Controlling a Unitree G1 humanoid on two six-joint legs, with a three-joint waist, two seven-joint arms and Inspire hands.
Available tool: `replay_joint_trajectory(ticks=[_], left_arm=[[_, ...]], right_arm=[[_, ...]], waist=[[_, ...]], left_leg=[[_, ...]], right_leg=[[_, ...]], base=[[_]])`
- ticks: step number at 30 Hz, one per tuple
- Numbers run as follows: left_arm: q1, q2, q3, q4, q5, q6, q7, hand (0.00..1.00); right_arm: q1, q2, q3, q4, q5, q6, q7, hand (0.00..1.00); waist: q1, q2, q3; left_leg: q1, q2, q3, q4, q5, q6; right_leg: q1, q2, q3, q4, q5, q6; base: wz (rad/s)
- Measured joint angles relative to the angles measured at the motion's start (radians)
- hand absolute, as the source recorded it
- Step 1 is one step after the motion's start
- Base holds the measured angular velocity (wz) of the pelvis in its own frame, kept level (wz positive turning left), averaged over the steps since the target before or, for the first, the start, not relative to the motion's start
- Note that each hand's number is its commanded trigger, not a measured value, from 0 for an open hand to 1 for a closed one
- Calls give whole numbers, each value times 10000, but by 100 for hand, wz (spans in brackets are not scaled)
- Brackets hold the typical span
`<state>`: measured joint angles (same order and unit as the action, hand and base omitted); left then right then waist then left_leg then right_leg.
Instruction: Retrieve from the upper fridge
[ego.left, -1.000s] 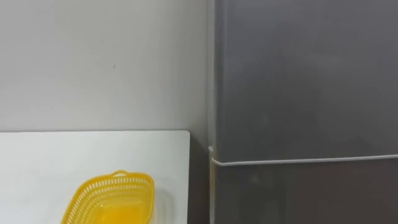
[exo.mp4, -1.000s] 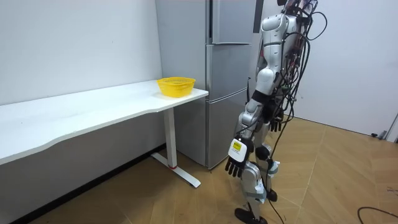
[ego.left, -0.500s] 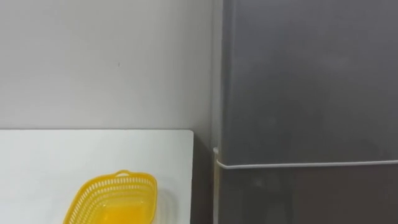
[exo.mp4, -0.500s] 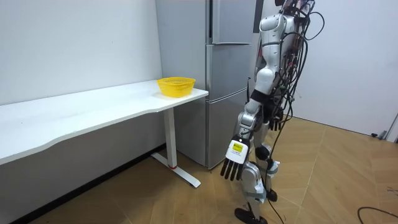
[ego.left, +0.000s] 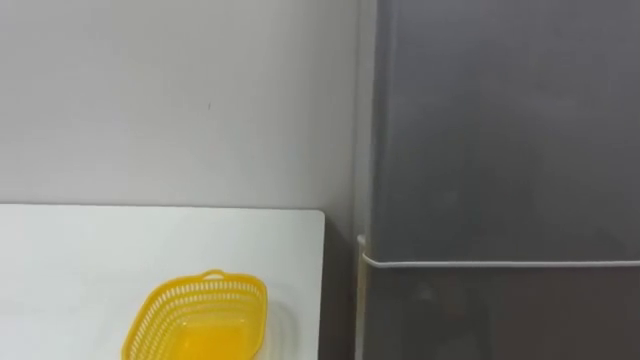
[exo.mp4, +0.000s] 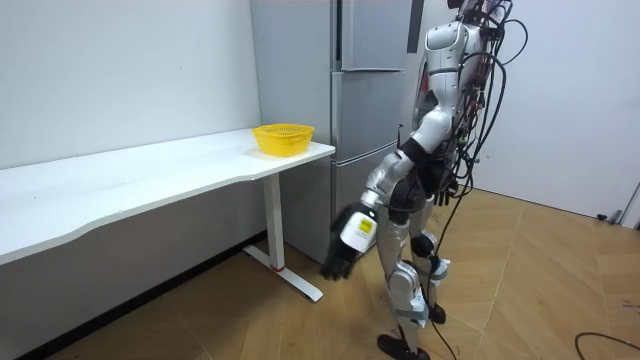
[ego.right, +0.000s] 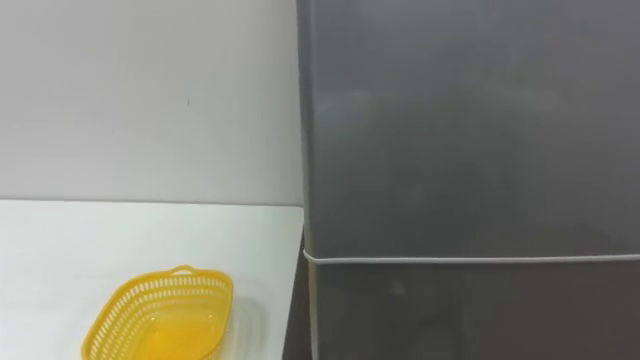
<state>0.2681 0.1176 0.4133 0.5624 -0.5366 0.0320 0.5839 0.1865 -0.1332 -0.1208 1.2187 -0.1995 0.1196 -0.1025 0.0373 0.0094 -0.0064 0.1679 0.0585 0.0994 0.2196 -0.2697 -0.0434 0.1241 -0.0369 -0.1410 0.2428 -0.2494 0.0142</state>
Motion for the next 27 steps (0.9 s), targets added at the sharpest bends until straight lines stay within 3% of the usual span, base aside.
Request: replay_joint_trajectory(ticks=[5, 10, 13, 21, 27], left_arm=[[-88, 2, 291, -3192, 1, -1052, 1578, 0], [-108, 23, 570, -5764, 874, -1487, 2503, 0], [-107, 272, 664, -7229, 999, -1669, 2656, 0], [-383, 566, 782, -10327, 1025, -2000, 1752, 0], [-998, 789, 230, -10953, 757, -2035, 225, 0]], right_arm=[[182, -3, -1, -269, -7, -405, -283, 0], [325, -1, -74, -390, -35, -534, -292, 0], [428, -1, -208, -372, -63, -665, -289, 0], [567, 50, -168, -167, -76, -642, 249, 0], [578, 45, -197, -213, -465, -635, 686, 0]], waist=[[19, 107, -32], [64, 111, -28], [59, 118, -18], [181, 55, 50], [-140, 61, 89]], left_leg=[[14, -4, 29, -55, 3, 2], [115, -7, 40, -203, 10, 11], [154, -8, -9, -220, 10, 11], [80, -14, -59, -191, 10, 11], [-18, -26, -167, -129, 12, 14]], right_leg=[[-30, -2, 19, 3, 1, 0], [-35, 4, 42, 38, 1, 1], [14, 16, 65, 4, 1, 1], [-32, 2, 30, -46, -2, 7], [-30, 16, -10, -116, 0, 15]], base=[[-2], [-3], [-3], [0], [6]])
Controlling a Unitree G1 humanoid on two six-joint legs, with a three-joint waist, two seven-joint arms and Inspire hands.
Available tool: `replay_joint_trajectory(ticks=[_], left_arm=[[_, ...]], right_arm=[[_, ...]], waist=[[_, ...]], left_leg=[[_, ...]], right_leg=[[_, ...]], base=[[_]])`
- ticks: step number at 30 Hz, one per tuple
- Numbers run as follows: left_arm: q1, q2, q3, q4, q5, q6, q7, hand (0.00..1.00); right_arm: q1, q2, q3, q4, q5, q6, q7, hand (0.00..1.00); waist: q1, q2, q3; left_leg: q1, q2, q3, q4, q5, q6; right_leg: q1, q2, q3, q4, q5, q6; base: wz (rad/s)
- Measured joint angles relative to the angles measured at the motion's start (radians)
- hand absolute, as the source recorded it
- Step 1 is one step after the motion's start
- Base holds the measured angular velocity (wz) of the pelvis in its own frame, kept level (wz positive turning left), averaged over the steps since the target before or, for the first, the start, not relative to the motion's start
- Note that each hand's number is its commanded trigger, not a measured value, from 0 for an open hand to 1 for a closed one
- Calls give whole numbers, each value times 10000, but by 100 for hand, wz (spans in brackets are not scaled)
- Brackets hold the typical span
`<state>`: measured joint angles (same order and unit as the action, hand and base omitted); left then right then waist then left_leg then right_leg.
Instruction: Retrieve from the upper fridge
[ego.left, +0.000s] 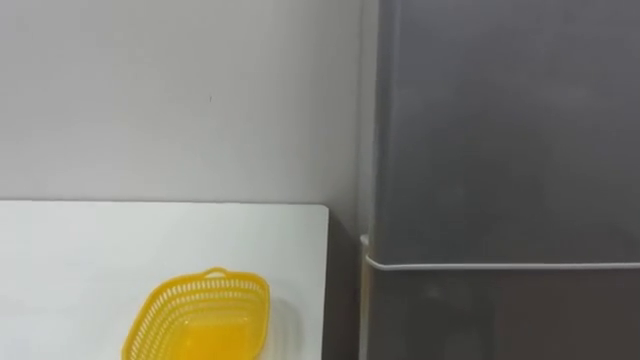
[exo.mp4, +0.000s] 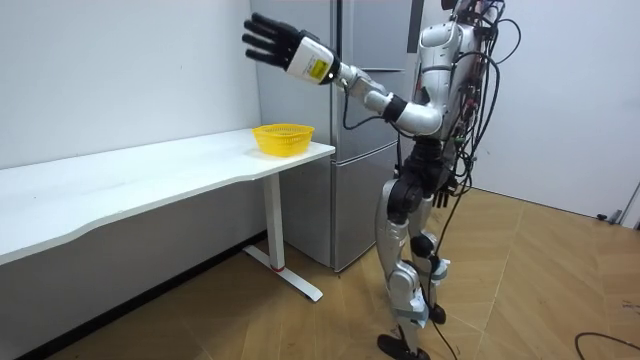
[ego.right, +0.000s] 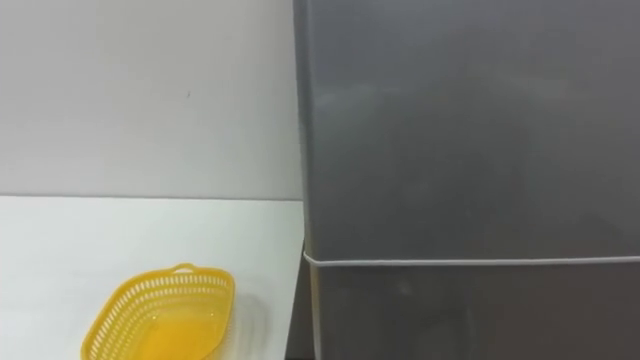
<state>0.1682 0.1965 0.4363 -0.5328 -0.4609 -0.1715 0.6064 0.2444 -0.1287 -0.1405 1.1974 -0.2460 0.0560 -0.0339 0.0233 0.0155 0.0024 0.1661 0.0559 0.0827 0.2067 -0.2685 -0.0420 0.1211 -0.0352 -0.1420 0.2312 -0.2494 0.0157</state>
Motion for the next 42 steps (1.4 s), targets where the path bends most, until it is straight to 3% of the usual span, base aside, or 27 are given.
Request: replay_joint_trajectory(ticks=[4, 8, 19, 26, 35, 42], left_arm=[[-531, 53, -421, -211, -380, 62, -1440, 0], [-1008, 80, -1078, -226, -605, 440, -2566, 0], [-1230, 153, -2146, -171, -597, 1289, -5074, 0], [-1311, 162, -2765, -169, -529, 1695, -5957, 0], [-1309, 160, -2911, -158, -513, 2149, -6804, 0], [-1309, 160, -2993, -159, -510, 2242, -7250, 0]], right_arm=[[-89, -1, -12, 32, -319, 93, 341, 0], [-125, -1, 7, 34, -469, 340, 511, 0], [-255, -4, 12, 49, -794, 436, 505, 0], [-677, -5, 24, 469, -778, 474, 431, 0], [-702, -36, 21, 480, -774, 556, 360, 0], [-774, -124, 11, 558, -783, 557, 298, 0]], waist=[[-279, 45, -3], [-540, 106, 6], [-1046, 169, 76], [-1094, 70, 135], [-1060, 194, 47], [-1139, 257, 17]], left_leg=[[3, 0, 22, -12, 3, 4], [-7, -2, 50, -58, 3, 4], [41, 12, 182, -92, 5, 4], [22, 11, 243, -93, 5, 4], [12, 8, 243, -88, 5, 4], [21, 9, 240, -93, 6, 5]], right_leg=[[-17, 2, 17, 4, 1, 0], [-56, 7, 50, 65, 2, 2], [-113, 27, 201, 114, 5, 2], [-173, 28, 239, 120, 7, 2], [-193, 29, 262, 124, 15, 11], [-182, 31, 264, 138, 16, 11]], base=[[-2], [-2], [-6], [-1], [0], [0]])
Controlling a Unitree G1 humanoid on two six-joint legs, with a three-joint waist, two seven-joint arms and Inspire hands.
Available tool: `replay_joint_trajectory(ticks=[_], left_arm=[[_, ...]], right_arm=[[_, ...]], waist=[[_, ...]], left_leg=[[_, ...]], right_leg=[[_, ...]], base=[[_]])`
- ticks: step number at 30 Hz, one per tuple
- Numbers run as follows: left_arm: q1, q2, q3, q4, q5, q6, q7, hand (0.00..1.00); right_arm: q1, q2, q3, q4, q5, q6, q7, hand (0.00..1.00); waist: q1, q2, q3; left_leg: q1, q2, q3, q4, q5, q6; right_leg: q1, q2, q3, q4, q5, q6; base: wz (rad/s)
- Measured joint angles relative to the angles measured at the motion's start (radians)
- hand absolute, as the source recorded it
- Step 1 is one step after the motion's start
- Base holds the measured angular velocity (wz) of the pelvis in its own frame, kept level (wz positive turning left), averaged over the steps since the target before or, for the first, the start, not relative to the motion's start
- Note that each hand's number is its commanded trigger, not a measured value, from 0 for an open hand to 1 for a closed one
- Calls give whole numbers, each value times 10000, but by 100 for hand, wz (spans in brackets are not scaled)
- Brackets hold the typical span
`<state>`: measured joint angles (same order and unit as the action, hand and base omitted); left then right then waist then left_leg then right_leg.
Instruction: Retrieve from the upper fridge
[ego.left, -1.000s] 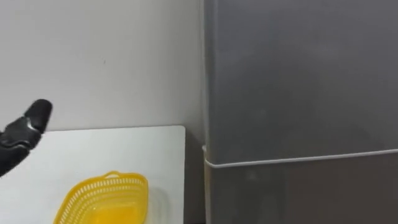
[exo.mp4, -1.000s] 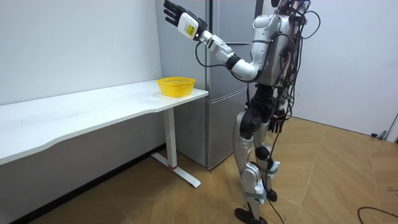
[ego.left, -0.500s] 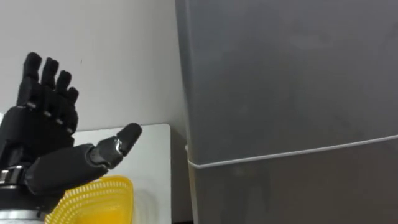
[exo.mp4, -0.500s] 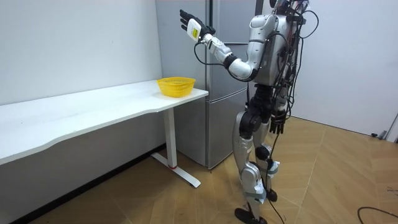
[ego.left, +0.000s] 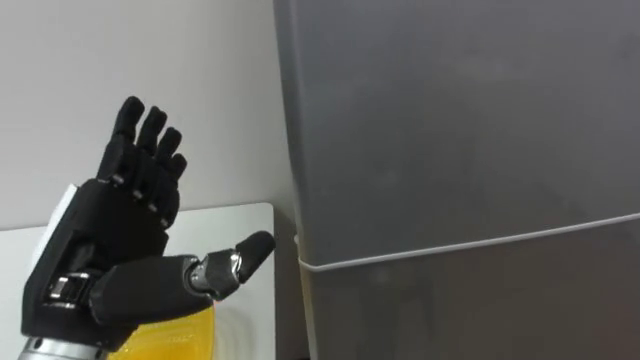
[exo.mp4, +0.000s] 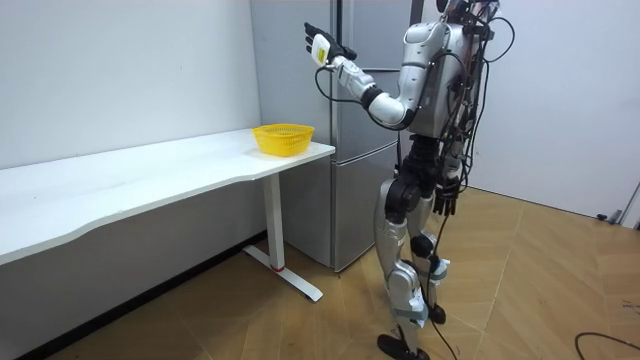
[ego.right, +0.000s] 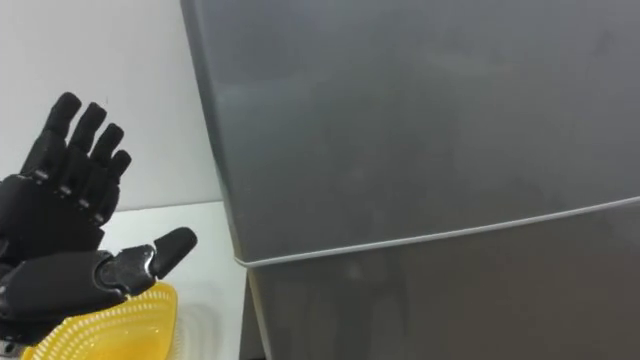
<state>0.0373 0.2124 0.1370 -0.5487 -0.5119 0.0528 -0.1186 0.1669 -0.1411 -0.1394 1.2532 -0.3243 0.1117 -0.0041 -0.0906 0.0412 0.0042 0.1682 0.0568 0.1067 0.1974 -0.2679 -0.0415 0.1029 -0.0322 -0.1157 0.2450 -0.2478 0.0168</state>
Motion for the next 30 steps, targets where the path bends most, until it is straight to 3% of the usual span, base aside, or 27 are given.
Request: replay_joint_trajectory(ticks=[5, 30], left_arm=[[1, 0, -21, 0, 4, 299, -348, 0], [-10, 6, -512, -9, 583, 524, -2087, 0]], right_arm=[[1, -42, 2, -41, -2, 139, -77, 0], [-273, -163, 99, 492, -176, 213, 529, 0]], waist=[[-48, -7, 6], [-208, -48, 16]], left_leg=[[-4, 0, 5, 1, 0, 0], [-77, 15, 211, 13, 0, 0]], right_leg=[[-9, 0, -3, -2, 0, 0], [-179, -5, 92, 112, 1, 0]], base=[[0], [-1]])
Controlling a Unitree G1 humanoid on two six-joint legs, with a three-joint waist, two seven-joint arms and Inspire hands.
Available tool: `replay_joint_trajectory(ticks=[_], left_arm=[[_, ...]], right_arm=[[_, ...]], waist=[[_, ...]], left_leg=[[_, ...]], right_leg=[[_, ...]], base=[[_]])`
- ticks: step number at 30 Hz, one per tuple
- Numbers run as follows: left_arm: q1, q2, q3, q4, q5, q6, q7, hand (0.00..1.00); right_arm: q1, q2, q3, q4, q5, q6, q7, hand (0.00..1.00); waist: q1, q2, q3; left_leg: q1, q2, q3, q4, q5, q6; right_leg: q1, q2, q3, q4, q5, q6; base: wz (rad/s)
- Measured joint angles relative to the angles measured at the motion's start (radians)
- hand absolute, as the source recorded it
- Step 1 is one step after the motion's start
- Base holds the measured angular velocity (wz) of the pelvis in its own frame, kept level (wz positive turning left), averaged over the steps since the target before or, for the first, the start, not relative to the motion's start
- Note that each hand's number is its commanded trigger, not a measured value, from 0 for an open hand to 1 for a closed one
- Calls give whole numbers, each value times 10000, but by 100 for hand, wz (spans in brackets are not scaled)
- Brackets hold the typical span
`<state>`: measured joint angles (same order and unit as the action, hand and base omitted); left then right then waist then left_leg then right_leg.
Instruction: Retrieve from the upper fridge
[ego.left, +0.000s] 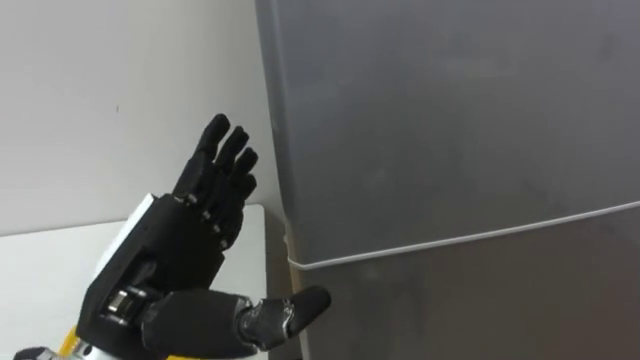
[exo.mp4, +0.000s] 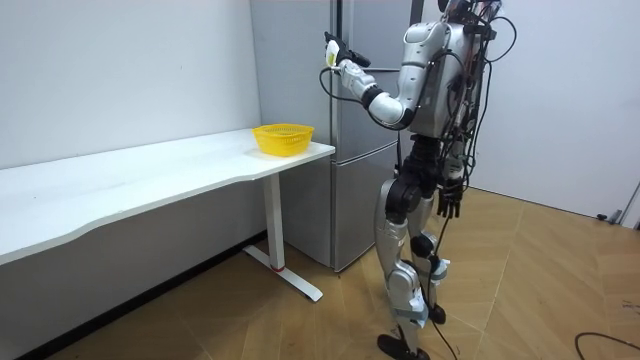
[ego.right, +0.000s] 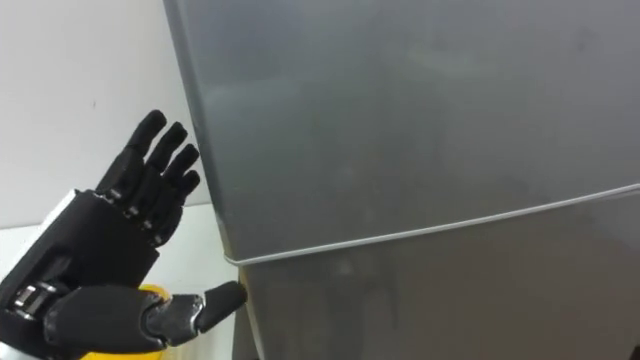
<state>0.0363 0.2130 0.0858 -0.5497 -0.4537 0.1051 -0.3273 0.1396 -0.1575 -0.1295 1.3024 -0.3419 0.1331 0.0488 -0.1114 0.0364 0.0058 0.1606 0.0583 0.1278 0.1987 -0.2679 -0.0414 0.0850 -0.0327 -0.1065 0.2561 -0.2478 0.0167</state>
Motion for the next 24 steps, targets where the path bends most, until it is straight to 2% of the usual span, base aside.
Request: replay_joint_trajectory(ticks=[7, 8, 13, 24], left_arm=[[-1, 12, -812, -6, 322, 0, -368, 0], [-6, 17, -911, -7, 319, 0, -381, 0], [-17, 50, -923, -6, 319, -1, -374, 0], [-17, 137, -919, -4, 319, -1, -355, 0]], right_arm=[[-129, -16, 318, -8, -36, -26, 190, 0], [-168, -21, 324, -7, -37, -41, 187, 0], [-266, -52, 689, -10, -34, -93, 184, 0], [-414, -137, 1086, 3, 209, -104, 183, 0]], waist=[[-15, -32, -13], [-42, -23, -33], [-145, 46, -48], [-174, 135, 1]], left_leg=[[-52, 4, 11, 2, 0, 0], [-100, 4, 11, 14, 0, 0], [-121, 8, 10, 27, 0, 0], [-124, 8, 10, 27, 0, 0]], right_leg=[[18, -3, 0, -5, 0, 0], [14, -6, -9, -8, 0, 0], [14, -9, -34, -6, 2, -2], [28, -21, -87, 7, 7, -4]], base=[[0], [0], [1], [0]])
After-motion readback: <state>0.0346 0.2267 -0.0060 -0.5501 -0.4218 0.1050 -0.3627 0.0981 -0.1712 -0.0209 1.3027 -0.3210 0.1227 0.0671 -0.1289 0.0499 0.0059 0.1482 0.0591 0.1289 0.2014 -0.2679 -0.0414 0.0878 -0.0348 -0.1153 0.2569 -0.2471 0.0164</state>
